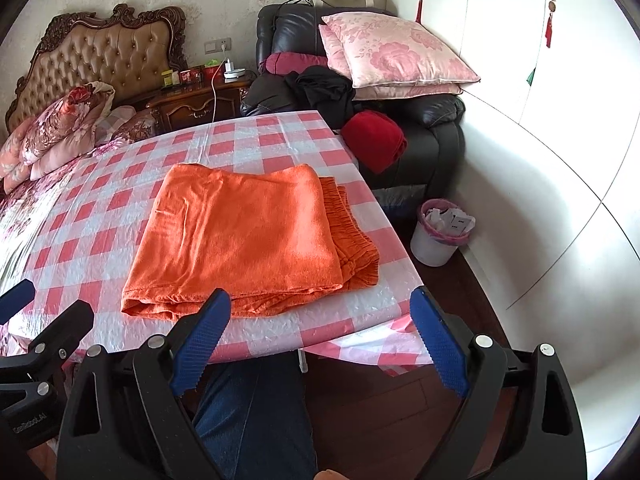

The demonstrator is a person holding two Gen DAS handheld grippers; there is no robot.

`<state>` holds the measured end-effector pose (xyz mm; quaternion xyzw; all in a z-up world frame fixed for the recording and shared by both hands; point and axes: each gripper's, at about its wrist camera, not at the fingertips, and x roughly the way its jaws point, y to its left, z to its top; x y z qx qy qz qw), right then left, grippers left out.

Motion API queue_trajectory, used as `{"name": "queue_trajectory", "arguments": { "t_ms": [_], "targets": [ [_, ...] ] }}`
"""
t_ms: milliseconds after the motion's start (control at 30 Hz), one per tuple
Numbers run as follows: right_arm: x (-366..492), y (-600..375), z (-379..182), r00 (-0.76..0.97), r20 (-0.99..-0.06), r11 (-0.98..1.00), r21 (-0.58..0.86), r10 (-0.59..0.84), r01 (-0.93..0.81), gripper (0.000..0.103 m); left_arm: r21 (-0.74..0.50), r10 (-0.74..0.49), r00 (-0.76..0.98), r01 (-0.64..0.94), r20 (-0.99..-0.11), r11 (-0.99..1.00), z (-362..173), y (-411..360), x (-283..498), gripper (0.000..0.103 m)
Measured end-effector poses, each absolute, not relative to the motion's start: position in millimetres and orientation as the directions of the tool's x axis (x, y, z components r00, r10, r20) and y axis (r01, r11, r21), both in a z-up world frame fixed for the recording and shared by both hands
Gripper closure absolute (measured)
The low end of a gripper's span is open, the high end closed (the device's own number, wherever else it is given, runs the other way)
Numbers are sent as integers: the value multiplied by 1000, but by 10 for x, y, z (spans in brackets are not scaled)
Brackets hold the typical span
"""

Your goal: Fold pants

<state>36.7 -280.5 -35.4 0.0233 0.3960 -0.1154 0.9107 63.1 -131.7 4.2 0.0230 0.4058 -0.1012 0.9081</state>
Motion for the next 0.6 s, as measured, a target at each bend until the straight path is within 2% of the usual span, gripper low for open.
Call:
{"name": "queue_trajectory", "arguments": {
  "t_ms": [600],
  "targets": [
    [357,-2807,-384,659,-728,972,-43,-188,230,15,-39,-166,649,205,-742,978,36,-1318,635,2]
  ]
}}
